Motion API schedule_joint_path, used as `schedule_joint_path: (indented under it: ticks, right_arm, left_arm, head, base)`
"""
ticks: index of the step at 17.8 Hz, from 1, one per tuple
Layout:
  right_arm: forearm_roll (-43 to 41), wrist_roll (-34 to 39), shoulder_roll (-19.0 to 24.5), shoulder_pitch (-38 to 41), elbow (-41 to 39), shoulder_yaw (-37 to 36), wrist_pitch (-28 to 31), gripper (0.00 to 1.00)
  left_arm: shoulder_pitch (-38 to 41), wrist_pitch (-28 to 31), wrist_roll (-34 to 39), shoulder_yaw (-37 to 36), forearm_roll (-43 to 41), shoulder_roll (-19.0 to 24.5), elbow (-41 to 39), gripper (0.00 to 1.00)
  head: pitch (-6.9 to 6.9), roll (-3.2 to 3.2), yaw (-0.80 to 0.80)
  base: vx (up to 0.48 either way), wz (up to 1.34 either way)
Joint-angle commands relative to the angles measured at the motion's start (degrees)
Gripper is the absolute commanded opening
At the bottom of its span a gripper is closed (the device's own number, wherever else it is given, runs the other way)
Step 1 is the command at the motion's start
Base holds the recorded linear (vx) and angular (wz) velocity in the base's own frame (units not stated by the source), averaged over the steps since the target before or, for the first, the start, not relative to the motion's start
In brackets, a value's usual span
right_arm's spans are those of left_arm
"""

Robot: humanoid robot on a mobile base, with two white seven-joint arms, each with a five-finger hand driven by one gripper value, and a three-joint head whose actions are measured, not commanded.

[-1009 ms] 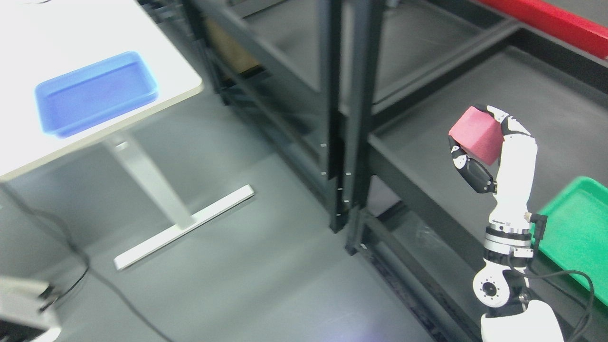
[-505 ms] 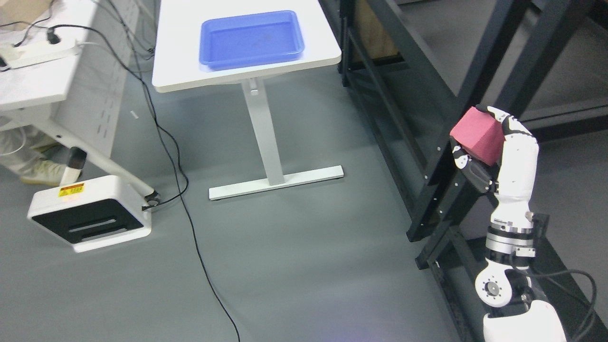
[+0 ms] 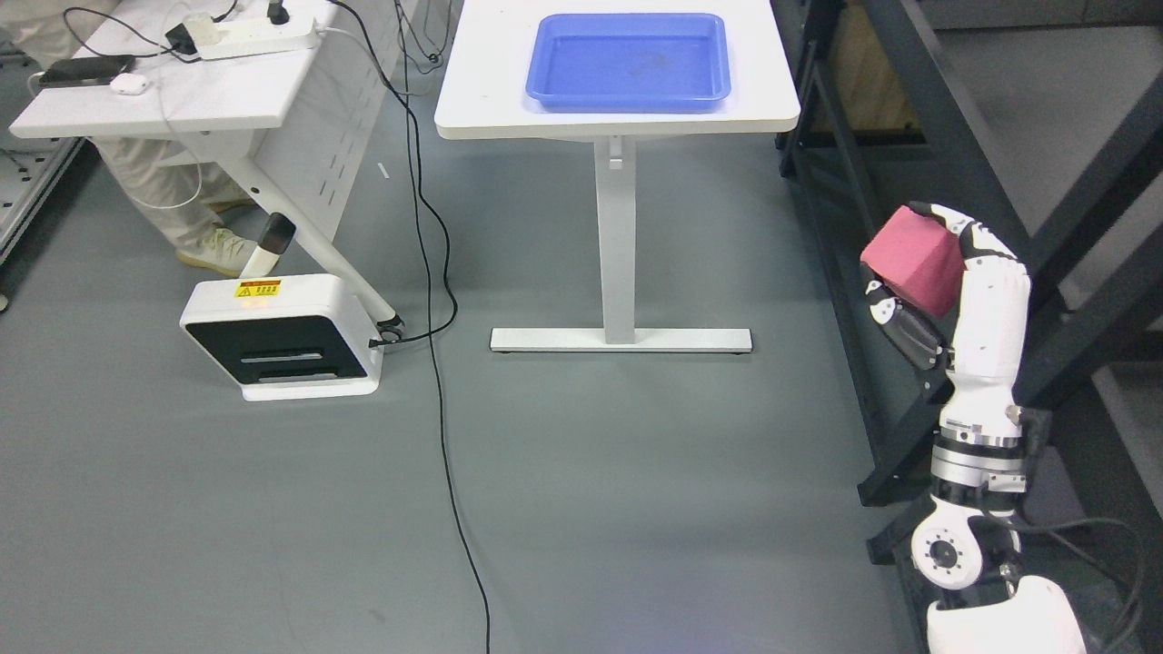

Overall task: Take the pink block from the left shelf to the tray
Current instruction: 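Carry the held pink cube toward the blue tray on the white table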

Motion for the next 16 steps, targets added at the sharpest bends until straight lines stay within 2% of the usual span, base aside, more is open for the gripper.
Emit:
schedule_joint_path:
  ticks: [1, 8, 16]
  right_arm:
    - [-0.09, -0.07, -0.36, 1.67, -0.02, -1.15, -0.92, 0.05]
    - [-0.01, 0.37, -0.36, 1.32, -0.02, -1.07, -1.45, 0.05]
    - [0.08, 2.21, -0.36, 1.32, 0.06, -0.54, -1.45, 0.05]
  left_arm:
    - [1.15, 0.03, 0.01, 0.0, 0.0, 1.0, -1.0, 1.0]
    - [1.15, 0.03, 0.01, 0.0, 0.0, 1.0, -1.0, 1.0]
    - [1.15, 0.03, 0.01, 0.0, 0.0, 1.0, -1.0, 1.0]
  head:
    - [0.0, 0.0, 0.0]
    - [0.0, 0.0, 0.0]
    - [0.0, 0.0, 0.0]
  base:
    - [0.047, 0.31]
    - [0.11, 0.34]
    - [0.212, 0.26]
